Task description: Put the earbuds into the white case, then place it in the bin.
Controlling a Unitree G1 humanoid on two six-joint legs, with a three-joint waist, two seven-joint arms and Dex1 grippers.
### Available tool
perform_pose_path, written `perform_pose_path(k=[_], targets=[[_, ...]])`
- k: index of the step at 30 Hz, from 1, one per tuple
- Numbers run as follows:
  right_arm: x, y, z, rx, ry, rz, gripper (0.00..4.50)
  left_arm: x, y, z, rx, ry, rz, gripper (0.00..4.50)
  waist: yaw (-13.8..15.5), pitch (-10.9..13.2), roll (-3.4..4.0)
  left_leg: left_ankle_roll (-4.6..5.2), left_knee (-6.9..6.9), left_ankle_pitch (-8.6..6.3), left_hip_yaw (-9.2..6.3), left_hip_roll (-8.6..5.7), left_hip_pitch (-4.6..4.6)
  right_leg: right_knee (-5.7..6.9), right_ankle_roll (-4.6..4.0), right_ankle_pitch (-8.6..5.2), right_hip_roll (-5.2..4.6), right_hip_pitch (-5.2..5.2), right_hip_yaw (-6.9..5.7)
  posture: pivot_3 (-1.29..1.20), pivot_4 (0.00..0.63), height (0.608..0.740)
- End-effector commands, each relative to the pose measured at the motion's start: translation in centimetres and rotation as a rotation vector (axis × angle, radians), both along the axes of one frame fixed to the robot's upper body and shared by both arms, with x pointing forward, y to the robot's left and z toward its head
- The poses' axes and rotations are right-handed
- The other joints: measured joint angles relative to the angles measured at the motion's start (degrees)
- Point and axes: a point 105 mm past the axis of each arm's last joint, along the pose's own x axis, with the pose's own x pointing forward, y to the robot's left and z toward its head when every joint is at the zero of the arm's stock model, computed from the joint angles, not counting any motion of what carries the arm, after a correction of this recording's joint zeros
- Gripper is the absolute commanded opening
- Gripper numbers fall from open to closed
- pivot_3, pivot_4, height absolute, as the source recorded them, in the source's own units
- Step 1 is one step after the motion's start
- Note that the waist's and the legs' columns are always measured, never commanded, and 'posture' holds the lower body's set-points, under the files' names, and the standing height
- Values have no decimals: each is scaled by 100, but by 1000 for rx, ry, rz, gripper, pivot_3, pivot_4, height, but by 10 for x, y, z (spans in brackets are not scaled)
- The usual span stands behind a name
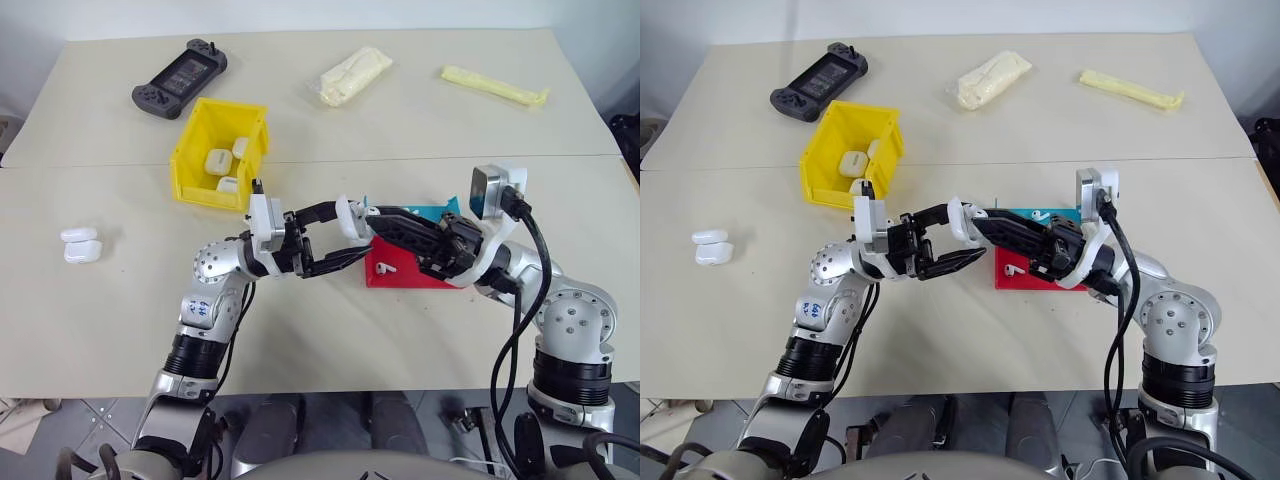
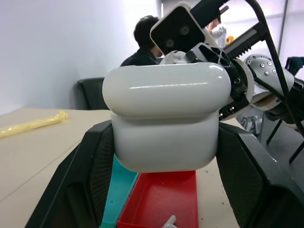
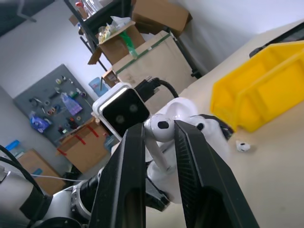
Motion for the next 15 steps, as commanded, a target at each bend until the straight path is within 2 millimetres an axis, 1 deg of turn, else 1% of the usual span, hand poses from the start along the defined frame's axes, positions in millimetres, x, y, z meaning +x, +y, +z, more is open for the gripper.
perform_pose_path(k=[1, 15], targets=[[-1, -1, 3, 9, -35, -16, 518, -3, 0, 12, -28, -38, -5, 2810, -1, 0, 0, 0, 0, 0, 0, 0, 0, 0, 0, 0, 0, 0, 0, 0, 150, 740], [2, 5, -5, 11, -16, -29, 518, -2, 0, 14, -32, -43, -1, 2810, -17, 0, 0, 0, 0, 0, -1, 0, 0, 0, 0, 0, 0, 0, 0, 0, 150, 740]])
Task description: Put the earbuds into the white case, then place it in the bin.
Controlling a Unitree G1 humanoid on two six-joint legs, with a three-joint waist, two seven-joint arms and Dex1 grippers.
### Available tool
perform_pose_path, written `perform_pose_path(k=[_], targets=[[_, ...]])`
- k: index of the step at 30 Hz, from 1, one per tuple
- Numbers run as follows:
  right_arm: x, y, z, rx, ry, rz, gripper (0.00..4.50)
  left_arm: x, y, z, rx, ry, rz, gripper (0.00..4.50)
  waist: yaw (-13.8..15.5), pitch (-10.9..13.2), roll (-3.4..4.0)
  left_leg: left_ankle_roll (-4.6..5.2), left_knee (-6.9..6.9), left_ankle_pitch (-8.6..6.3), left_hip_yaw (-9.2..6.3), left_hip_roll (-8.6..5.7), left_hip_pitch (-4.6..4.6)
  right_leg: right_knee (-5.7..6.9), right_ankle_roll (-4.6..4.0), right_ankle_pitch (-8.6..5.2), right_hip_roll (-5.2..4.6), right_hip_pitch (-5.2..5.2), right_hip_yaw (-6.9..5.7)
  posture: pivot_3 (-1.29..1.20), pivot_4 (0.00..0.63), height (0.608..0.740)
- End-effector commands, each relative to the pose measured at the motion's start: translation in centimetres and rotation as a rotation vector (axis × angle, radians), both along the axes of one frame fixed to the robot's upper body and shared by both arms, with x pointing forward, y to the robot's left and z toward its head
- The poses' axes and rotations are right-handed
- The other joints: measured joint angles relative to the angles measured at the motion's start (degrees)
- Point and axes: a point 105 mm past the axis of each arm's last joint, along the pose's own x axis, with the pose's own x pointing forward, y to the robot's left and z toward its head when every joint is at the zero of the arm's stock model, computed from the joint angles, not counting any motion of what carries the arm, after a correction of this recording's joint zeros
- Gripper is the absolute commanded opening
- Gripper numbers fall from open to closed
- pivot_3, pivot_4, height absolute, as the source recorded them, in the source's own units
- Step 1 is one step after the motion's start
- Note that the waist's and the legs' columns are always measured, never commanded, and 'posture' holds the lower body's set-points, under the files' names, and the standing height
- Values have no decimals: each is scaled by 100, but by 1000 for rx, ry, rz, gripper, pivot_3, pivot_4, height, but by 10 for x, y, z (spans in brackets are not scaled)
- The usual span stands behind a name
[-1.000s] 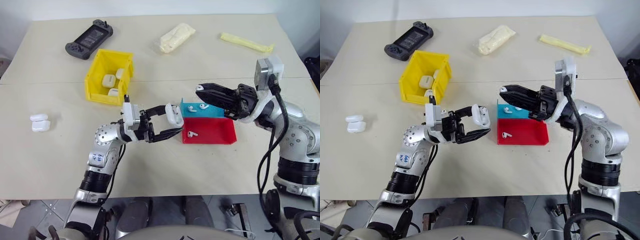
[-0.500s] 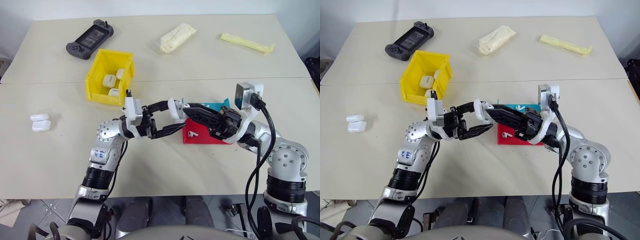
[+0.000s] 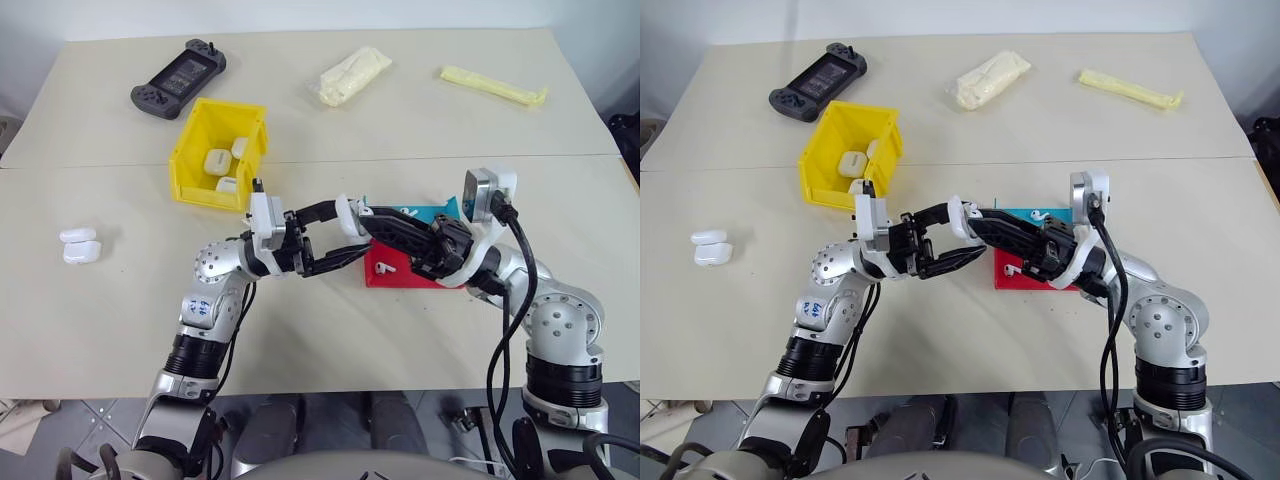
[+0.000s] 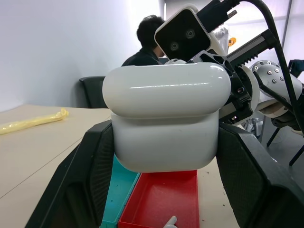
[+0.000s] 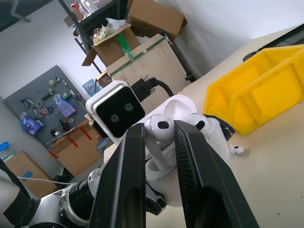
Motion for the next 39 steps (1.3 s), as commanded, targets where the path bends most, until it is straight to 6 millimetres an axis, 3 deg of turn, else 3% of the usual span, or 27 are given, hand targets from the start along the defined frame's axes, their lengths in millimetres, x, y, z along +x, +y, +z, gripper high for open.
perform_pose_path(k=[1, 10, 17, 22, 27, 30, 34, 39], targets=[[-1, 1, -2, 1, 1, -1, 518, -2, -1, 15, -36, -55, -4, 2810, -1, 0, 0, 0, 0, 0, 0, 0, 0, 0, 0, 0, 0, 0, 0, 0, 150, 740], [1, 0, -15, -83, 10, -4, 518, -2, 0, 19, -59, -52, -2, 2810, -1, 0, 0, 0, 0, 0, 0, 0, 0, 0, 0, 0, 0, 0, 0, 0, 150, 740], [-1, 0, -10, -102, -36, 13, 2804, -3, -1, 20, -65, -53, -12, 2810, 6, 0, 0, 0, 0, 0, 0, 0, 0, -1, 0, 0, 0, 0, 0, 0, 150, 740], [0, -14, -4, -143, -74, 2, 4484, -4, 0, 18, -65, -47, -12, 2810, 10, 0, 0, 0, 0, 0, 1, -2, 0, -2, 0, 0, -1, 1, 0, 0, 150, 740], [6, -42, 0, -236, -135, -84, 4484, 3, 12, 8, 10, -50, 56, 2810, 22, 0, 0, 1, 0, 0, 2, -1, 0, -4, 0, 0, 0, 1, 0, 0, 150, 740], [8, -51, 2, -290, -174, -98, 3920, 11, 24, 0, 102, -69, 134, 2810, 24, 0, 0, 1, -3, 0, 3, 1, 0, -5, 0, 0, 1, 1, 0, 0, 150, 740], [2, -43, 6, -407, -295, -31, 2587, 16, 36, -19, 344, -82, 171, 2810, 15, 0, 0, 0, -6, 0, 5, 2, 0, -6, 0, 0, 2, -1, 0, 0, 150, 740], [4, -22, 6, -485, -374, 33, 842, 16, 30, -30, 511, -97, 126, 2810, 35, 0, -1, 0, -6, 0, 4, 1, 0, -8, 0, 0, 0, 0, 0, 0, 150, 740]])
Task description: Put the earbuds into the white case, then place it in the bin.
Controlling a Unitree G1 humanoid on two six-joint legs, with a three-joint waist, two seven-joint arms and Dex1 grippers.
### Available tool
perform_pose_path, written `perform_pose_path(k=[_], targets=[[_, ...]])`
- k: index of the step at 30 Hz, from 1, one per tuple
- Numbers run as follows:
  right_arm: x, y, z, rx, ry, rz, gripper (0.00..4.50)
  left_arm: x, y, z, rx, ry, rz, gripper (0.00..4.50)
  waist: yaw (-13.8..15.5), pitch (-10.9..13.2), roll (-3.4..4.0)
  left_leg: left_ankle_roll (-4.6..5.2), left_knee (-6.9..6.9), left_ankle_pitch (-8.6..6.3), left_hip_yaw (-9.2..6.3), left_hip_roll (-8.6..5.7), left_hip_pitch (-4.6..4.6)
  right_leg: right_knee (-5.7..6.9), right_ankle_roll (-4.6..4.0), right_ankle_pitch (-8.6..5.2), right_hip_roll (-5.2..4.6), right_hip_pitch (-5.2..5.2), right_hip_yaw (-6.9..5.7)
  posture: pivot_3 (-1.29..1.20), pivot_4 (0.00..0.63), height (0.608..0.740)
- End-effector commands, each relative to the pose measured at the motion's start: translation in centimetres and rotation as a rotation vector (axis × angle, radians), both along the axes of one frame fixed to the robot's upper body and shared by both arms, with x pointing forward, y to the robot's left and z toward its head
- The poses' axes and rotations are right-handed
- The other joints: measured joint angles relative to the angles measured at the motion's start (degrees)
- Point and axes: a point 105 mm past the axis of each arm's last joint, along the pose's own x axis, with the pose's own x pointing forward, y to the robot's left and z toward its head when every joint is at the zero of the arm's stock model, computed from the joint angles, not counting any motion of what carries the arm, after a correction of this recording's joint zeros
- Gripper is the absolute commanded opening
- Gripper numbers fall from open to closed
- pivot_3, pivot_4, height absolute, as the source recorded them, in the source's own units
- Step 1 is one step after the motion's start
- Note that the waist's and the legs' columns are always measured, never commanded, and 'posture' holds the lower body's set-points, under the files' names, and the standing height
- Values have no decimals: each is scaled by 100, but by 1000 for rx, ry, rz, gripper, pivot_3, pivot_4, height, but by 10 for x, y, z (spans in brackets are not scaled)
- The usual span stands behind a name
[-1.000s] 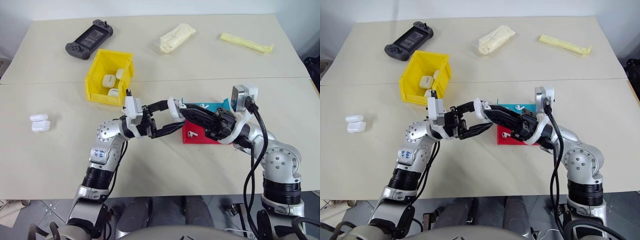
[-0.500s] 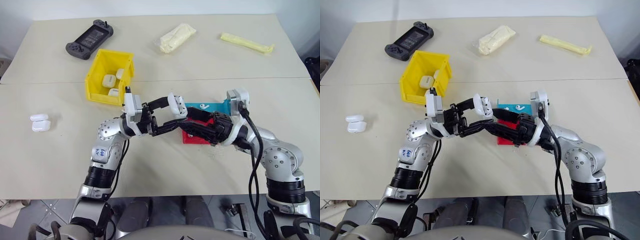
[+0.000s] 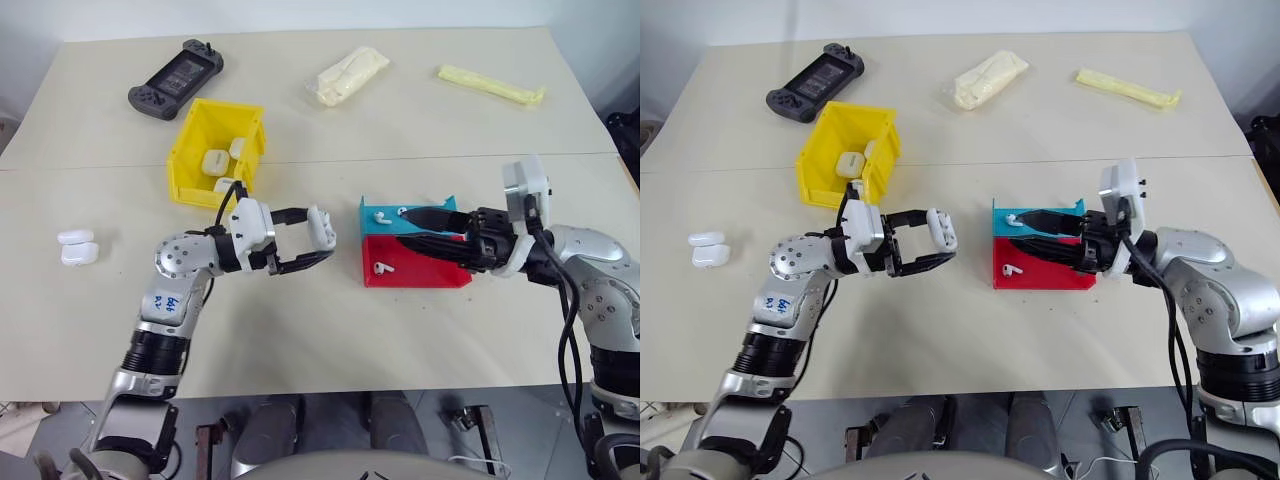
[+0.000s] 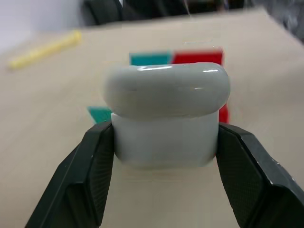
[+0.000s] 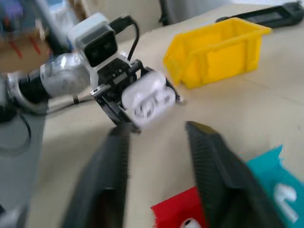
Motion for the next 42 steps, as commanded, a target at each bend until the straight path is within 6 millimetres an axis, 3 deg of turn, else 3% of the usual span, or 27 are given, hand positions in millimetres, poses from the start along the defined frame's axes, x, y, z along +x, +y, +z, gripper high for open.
perform_pose_path(k=[1, 3, 9, 14, 16, 22, 30, 33, 37, 42], targets=[[-8, 19, 7, -41, -69, 83, 594, 0, -9, 3, 72, -24, -41, 2810, 24, 1, -1, 0, 0, 0, -4, 0, 0, -1, 0, 0, 0, 2, -3, 0, 150, 740], [-8, 30, 8, -59, -91, 103, 16, 2, -15, 4, 84, -25, -49, 2810, 50, 1, -2, 0, 0, 0, -4, -2, -1, -2, 0, 0, -2, 1, -2, 0, 150, 740], [-5, 62, -3, -137, -105, 119, 16, 4, -34, 10, 70, -37, -54, 2810, 50, 1, -2, 0, 0, 0, -4, -1, -1, -1, 0, 0, -1, -2, -4, 0, 150, 740], [-5, 68, -10, -170, -91, 111, 16, 4, -40, 12, 42, -31, -49, 2810, 54, 1, -2, 0, -1, 0, -3, -2, -2, 1, 0, 0, -1, -5, -4, 0, 150, 740], [-4, 63, -15, -191, -77, 87, 16, 2, -41, 12, 37, -31, -49, 2810, 56, 1, -2, 0, 0, 0, -3, -2, -2, 1, 0, 0, -1, -4, -5, 0, 150, 740], [6, 22, -25, -211, -37, -44, 16, -3, -29, 16, -8, -44, -39, 2810, 91, 1, -2, 0, -1, 0, -1, -3, -2, 1, 0, 0, -2, -5, -4, 0, 150, 740], [0, -12, -43, -99, 51, -119, 16, -19, -13, 10, -68, -29, -23, 2810, 100, 1, -1, 0, -1, 0, 1, 0, 0, 0, 0, 0, -1, -2, -3, 0, 150, 740], [-4, -18, -34, -18, 9, -148, 562, -20, 3, 8, -123, 2, 64, 2810, 82, 1, -2, 0, -5, 0, 3, 3, 0, 0, 0, 0, 1, -6, -2, 0, 150, 740], [-3, -29, -17, 48, -135, -227, 1888, -21, 35, 9, -262, 62, 263, 2810, 97, 1, -1, 0, -5, 0, 3, 5, 3, 3, 0, 0, 3, -4, -1, 0, 150, 740], [-11, -33, -15, 49, -198, -246, 3575, -13, 80, 8, -354, 89, 573, 2810, 128, 1, -1, 0, -3, 0, 2, 3, 6, 3, 0, 0, 2, 3, 1, 0, 150, 740]])
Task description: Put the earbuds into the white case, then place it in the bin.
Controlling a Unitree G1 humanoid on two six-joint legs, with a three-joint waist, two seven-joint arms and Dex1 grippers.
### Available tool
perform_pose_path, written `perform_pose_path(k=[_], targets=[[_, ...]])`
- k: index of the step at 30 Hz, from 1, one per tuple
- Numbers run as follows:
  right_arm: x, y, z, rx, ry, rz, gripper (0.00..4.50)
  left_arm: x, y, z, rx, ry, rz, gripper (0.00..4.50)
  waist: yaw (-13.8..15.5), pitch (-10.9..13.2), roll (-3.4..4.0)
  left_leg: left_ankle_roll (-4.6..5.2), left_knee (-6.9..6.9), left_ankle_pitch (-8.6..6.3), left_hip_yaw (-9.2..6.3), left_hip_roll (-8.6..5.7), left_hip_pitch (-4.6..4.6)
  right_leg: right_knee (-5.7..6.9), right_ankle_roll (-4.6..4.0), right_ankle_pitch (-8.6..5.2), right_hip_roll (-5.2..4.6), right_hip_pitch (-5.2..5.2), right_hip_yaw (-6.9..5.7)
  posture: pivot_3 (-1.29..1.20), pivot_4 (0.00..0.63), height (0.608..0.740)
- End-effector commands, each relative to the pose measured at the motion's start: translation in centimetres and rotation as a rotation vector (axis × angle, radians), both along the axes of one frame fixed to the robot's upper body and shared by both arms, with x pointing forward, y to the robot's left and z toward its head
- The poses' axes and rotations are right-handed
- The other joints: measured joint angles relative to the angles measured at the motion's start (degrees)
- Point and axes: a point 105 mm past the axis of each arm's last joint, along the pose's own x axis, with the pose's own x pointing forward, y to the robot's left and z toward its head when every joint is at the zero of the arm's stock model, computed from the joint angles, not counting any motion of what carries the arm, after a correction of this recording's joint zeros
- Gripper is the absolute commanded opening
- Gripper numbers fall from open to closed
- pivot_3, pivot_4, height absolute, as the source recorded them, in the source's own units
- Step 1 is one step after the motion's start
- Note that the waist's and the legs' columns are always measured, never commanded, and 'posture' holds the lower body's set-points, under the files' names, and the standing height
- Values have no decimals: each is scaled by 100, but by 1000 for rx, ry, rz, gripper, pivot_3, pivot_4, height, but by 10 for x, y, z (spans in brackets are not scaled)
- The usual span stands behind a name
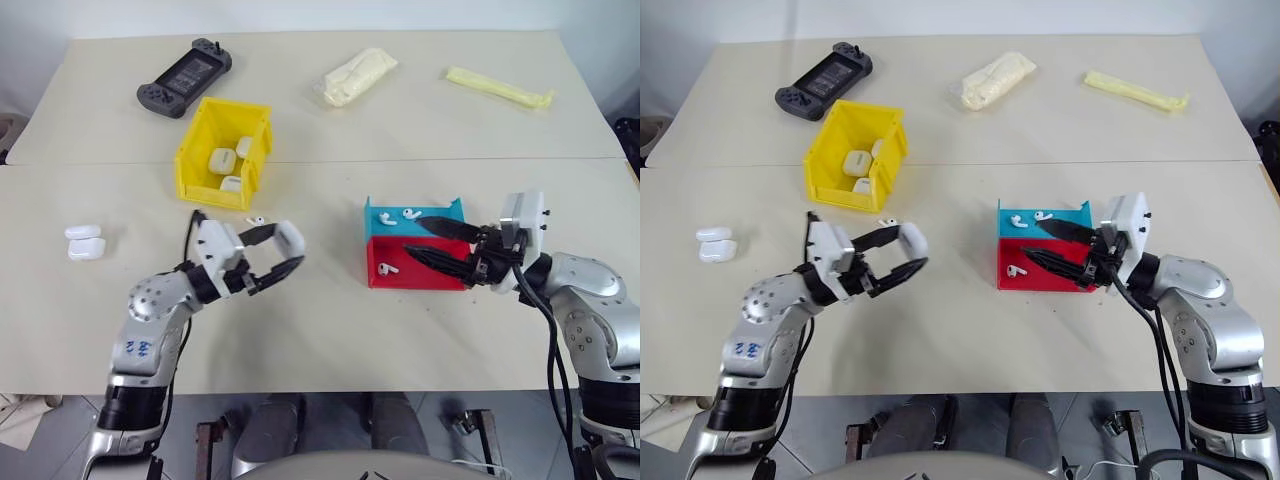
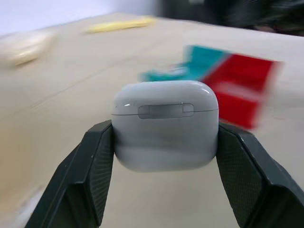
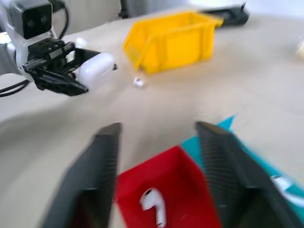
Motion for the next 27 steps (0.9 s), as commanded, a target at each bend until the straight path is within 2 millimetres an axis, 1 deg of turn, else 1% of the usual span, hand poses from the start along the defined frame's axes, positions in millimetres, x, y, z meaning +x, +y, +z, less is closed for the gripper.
perform_pose_path(k=[1, 2, 3, 5, 6, 7, 8, 11, 12, 13, 14, 16, 17, 19, 21, 22, 25, 27], targets=[[-11, 0, 12, -5, -114, -1, 3948, 3, 25, 19, -85, -48, 183, 2810, 17, 0, 0, 0, 1, 0, -2, -1, 1, -1, 0, 0, -1, 4, 0, 0, 150, 740], [-13, 1, 12, -6, -132, -3, 4266, 5, 35, 20, -106, -48, 243, 2810, 18, 0, 0, 0, 1, 0, -3, -3, 3, -1, 0, 0, -1, 8, 0, 0, 150, 740], [-14, 1, 12, -6, -144, -4, 4491, 6, 41, 22, -117, -46, 281, 2810, 16, 0, 0, 0, 1, 0, -3, -2, 4, -3, 0, 0, -1, 10, -1, 0, 150, 740], [-16, 3, 11, -3, -165, -11, 4491, 13, 58, 32, -190, -60, 373, 2810, 7, 0, 0, 0, 1, 0, -2, -2, 6, -3, 0, 0, -1, 10, 0, 0, 150, 740], [-16, 3, 10, 0, -163, -20, 4491, 18, 62, 37, -224, -63, 391, 2810, 8, 0, 0, 0, 1, 0, -2, -1, 6, -3, 0, 0, 0, 10, 0, 0, 150, 740], [-15, 3, 9, 2, -164, -30, 4491, 25, 67, 40, -217, -67, 422, 2810, 8, 0, 0, 0, 1, 0, -2, 0, 6, -1, 0, 0, 0, 9, -1, 0, 150, 740], [-14, 4, 8, 9, -157, -38, 4491, 32, 68, 46, -200, -85, 417, 2810, 18, 0, 0, 0, 1, 0, -3, 0, 6, 1, 0, 0, 0, 9, -1, 0, 150, 740], [-13, 6, 4, 12, -151, -42, 4491, 62, 76, 63, -161, -127, 454, 2810, 39, -1, -1, -3, 8, 2, -5, -3, 7, 4, 0, 0, 0, 14, -6, 0, 150, 740], [-12, 7, 4, 9, -150, -42, 4491, 77, 80, 70, -156, -130, 483, 2810, 29, -1, -1, -3, 9, 1, -3, -3, 9, 4, 0, 0, 1, 15, -5, 0, 150, 740], [-12, 7, 3, 8, -150, -42, 4491, 87, 82, 74, -153, -132, 501, 2810, 17, -1, -2, -2, 8, 1, -4, -5, 10, 6, 0, 0, -1, 15, -4, 0, 150, 740], [-11, 8, 3, 6, -150, -43, 4491, 102, 82, 77, -130, -114, 521, 2810, 9, -1, -3, -2, 7, 1, -3, -7, 10, 3, 0, 1, -1, 15, -4, 0, 150, 740], [-10, 9, 4, 5, -153, -47, 4491, 118, 79, 81, -106, -99, 521, 2810, -8, -1, -4, -1, 5, 1, -5, -9, 11, 3, 1, 1, -1, 15, -6, 0, 150, 740], [-9, 10, 5, 5, -154, -49, 4491, 123, 79, 83, -91, -106, 525, 2810, -14, -1, -3, -1, 1, 1, -4, -10, 9, -1, 2, 1, -1, 14, -7, 0, 150, 740], [-10, 12, 5, 1, -146, -39, 4500, 129, 77, 78, -56, -74, 516, 3549, -55, -1, -4, 2, -3, -1, 1, -11, 12, 2, 1, 1, -3, 6, -14, 0, 150, 740], [-10, 13, 6, 1, -150, -40, 4500, 133, 78, 74, -18, -63, 519, 4053, -115, -1, -4, 5, -10, -3, 7, -10, 12, 2, 1, 2, -3, -3, -21, 0, 150, 740], [-9, 12, 7, 2, -157, -46, 4500, 134, 77, 75, -21, -68, 514, 4415, -149, -1, -5, 5, -10, -3, 9, -10, 11, 4, 1, 2, -4, -8, -26, 0, 150, 740], [-8, 11, 7, 4, -163, -63, 4500, 132, 76, 77, -40, -83, 489, 4465, -170, 0, -5, 4, -11, -4, 12, -7, 9, 13, 0, 2, -4, -20, -33, 0, 150, 740], [-7, 11, 7, 5, -165, -72, 4500, 123, 74, 82, -74, -97, 433, 4465, -164, 0, -5, 3, -8, -3, 11, -5, 9, 18, 0, 2, -4, -23, -33, 0, 150, 740]])
